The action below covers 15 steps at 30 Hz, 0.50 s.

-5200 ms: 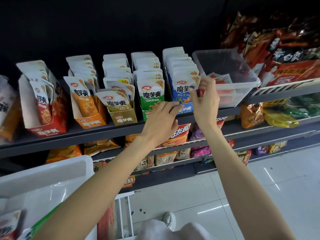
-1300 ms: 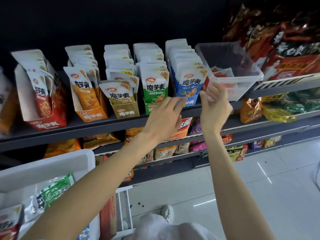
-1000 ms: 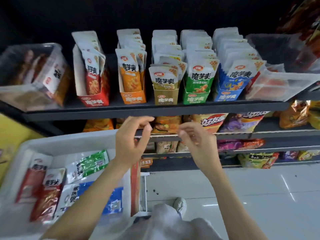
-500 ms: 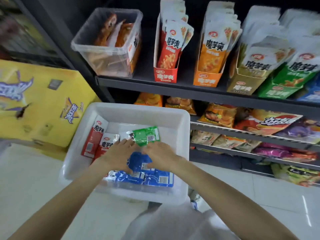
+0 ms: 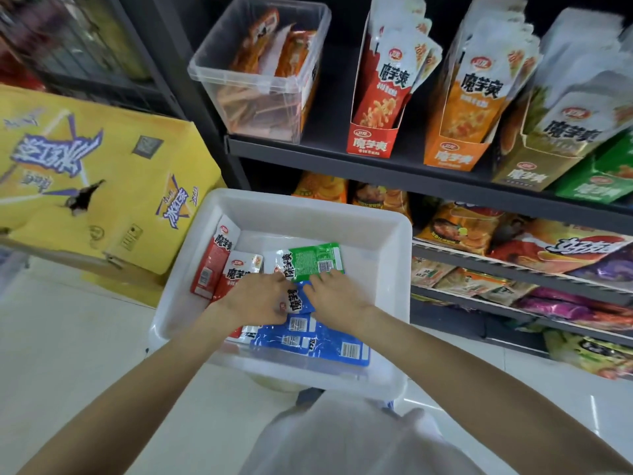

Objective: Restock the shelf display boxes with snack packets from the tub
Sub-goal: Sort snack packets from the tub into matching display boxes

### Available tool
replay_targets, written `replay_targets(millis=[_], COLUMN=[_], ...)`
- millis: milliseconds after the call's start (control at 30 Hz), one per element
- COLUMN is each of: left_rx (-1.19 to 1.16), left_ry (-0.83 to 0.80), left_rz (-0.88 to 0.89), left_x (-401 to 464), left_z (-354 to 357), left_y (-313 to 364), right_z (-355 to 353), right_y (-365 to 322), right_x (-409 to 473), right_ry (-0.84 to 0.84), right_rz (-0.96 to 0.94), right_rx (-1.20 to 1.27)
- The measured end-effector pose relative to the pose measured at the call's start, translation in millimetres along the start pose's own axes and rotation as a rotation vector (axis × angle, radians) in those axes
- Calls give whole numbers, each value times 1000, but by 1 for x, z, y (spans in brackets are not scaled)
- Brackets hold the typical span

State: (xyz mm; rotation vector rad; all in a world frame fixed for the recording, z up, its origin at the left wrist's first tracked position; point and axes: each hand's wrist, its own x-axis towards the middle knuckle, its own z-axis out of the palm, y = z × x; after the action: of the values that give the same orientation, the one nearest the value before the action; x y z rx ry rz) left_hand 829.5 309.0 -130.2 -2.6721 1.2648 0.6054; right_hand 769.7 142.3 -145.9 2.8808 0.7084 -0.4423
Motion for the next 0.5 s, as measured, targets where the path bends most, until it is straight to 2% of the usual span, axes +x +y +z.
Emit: replay_targets(millis=[100, 133, 200, 233, 267, 300, 367, 433, 500], left_rx=[-150, -234, -521, -721, -911, -1063, -1267, -1389, -1437], left_ry=[61, 159, 482, 645, 741, 755, 621, 477, 396], left_rz=[-37, -82, -244, -318, -368, -386, -337, -251, -197], left_x=[-5, -7, -13, -15, -15, -13, -7, 3, 12], left_z=[-9, -12, -21, -28, -37, -46, -59, -69, -76], left_y=[-11, -15, -15, -9, -2, 8, 28, 50, 68], right_z=[-15, -21, -34, -40, -45, -50, -55, -56, -55], right_y=[4, 10, 26, 35, 42, 49, 58, 65, 70], right_x=[0, -3, -13, -19, -28, -36, -52, -65, -76], right_ry=[48, 76, 200, 279, 361, 423, 479, 481, 504], right_rz=[16, 83, 289, 398, 475, 514, 532, 554, 579], right_rx=[91, 176, 424, 624, 885, 1163, 1579, 1741, 1798])
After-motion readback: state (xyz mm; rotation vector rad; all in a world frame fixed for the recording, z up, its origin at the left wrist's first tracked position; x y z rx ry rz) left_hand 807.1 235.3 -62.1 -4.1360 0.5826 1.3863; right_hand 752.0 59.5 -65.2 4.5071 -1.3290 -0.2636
